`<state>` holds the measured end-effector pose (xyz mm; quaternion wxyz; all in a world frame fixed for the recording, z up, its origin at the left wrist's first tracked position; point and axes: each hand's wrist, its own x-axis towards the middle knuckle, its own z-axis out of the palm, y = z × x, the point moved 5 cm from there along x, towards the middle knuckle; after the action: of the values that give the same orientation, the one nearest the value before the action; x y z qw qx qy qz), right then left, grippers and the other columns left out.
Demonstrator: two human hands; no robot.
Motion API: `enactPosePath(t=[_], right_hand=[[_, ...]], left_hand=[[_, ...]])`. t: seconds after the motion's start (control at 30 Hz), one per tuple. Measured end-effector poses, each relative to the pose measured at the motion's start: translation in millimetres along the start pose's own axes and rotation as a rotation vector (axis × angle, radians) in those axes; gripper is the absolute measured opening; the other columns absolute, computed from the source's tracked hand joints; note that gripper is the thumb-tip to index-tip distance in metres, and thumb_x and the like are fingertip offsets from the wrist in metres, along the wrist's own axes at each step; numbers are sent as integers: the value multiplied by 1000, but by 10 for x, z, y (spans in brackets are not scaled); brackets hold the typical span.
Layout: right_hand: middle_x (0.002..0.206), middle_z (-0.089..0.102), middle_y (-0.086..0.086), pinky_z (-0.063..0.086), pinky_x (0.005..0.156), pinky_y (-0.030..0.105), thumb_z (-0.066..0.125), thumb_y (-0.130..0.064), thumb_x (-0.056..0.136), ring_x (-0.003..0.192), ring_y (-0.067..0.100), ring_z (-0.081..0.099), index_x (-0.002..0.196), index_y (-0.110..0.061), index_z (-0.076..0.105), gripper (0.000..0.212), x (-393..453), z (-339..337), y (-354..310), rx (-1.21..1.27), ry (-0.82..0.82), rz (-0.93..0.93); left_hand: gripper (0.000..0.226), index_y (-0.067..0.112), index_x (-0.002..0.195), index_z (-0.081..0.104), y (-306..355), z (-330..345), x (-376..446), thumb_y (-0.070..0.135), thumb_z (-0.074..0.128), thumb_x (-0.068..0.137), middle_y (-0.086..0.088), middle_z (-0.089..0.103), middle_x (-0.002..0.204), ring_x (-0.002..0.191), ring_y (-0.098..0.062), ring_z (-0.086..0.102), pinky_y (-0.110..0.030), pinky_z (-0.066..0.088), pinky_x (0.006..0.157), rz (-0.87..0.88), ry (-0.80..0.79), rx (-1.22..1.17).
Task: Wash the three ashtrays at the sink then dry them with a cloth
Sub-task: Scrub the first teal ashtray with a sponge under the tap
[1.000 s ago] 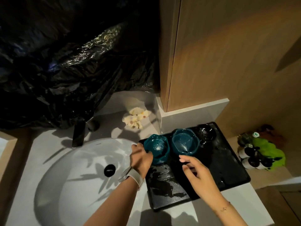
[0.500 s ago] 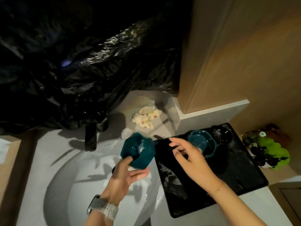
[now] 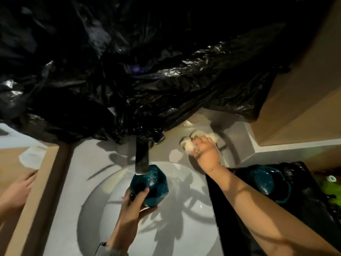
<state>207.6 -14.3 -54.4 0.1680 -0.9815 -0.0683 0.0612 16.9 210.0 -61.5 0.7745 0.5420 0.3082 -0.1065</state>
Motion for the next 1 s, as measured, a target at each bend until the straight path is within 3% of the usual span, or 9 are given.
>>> enactPosePath(t=[0.1, 0.2, 0.3, 0.43, 0.6, 0.8, 0.83, 0.9, 1.0], right_hand=[[94, 59, 10, 38, 74, 21, 73, -20, 77, 87, 29, 57, 79, -7, 69, 13, -144, -39, 2, 185, 99, 19], [104, 63, 8, 45, 71, 7, 62, -20, 92, 90, 17, 63, 94, -11, 65, 10, -416, -262, -140, 832, 50, 289], [93, 67, 9, 52, 58, 21, 49, -18, 96, 73, 15, 68, 105, -15, 56, 11, -639, -436, -383, 1328, -8, 513], [97, 63, 7, 51, 74, 36, 49, -13, 92, 81, 23, 61, 114, -27, 54, 26, -612, -451, -706, 1201, -92, 478], [71, 57, 4, 37, 54, 28, 59, -45, 88, 56, 17, 48, 91, -18, 61, 28, -503, -412, -1151, 1146, -301, 550], [71, 56, 13, 36, 54, 25, 60, -26, 93, 58, 19, 52, 104, 13, 61, 41, -285, -613, -1489, 1185, -138, 420], [72, 59, 14, 40, 54, 21, 60, -29, 92, 68, 22, 65, 100, 12, 63, 42, -253, -640, -1523, 1182, -128, 412], [67, 49, 14, 40, 54, 21, 63, -36, 87, 56, 12, 36, 87, 8, 61, 45, -225, -726, -1587, 1168, -104, 393], [57, 50, 9, 38, 49, 20, 59, -36, 91, 48, 13, 46, 83, 1, 60, 38, -295, -698, -1513, 1170, -152, 425]], left_hand=[[43, 29, 129, 58, 94, -45, -1, 39, 63, 87, -1, 70, 121, 107, -22, 70, -40, 58, 84, 29, -26, 40], [46, 29, 127, 58, 134, -130, 56, 42, 63, 84, 1, 71, 120, 107, -21, 69, -38, 59, 82, 25, -12, 34], [37, 30, 126, 58, 195, -161, 87, 38, 60, 90, 5, 72, 117, 104, -19, 71, -35, 60, 77, 20, -55, 18], [41, 26, 134, 55, 277, -186, 90, 33, 57, 94, 5, 69, 124, 108, -17, 69, -43, 60, 83, 51, -127, 8], [53, 23, 137, 53, 255, -247, 169, 36, 63, 87, -2, 67, 128, 107, -22, 70, -48, 55, 93, 42, -132, 14], [42, 23, 132, 55, 257, -264, 226, 34, 60, 92, 0, 69, 123, 106, -20, 71, -33, 60, 78, 36, -177, 21], [43, 23, 132, 55, 256, -271, 242, 35, 60, 91, 0, 70, 122, 105, -20, 71, -30, 60, 76, 37, -179, 25], [46, 23, 132, 55, 257, -287, 276, 39, 60, 88, -1, 70, 123, 106, -21, 71, -29, 60, 74, 38, -173, 37], [47, 26, 132, 55, 277, -301, 338, 42, 60, 88, 1, 67, 126, 110, -20, 68, -29, 60, 76, 49, -188, 71]])
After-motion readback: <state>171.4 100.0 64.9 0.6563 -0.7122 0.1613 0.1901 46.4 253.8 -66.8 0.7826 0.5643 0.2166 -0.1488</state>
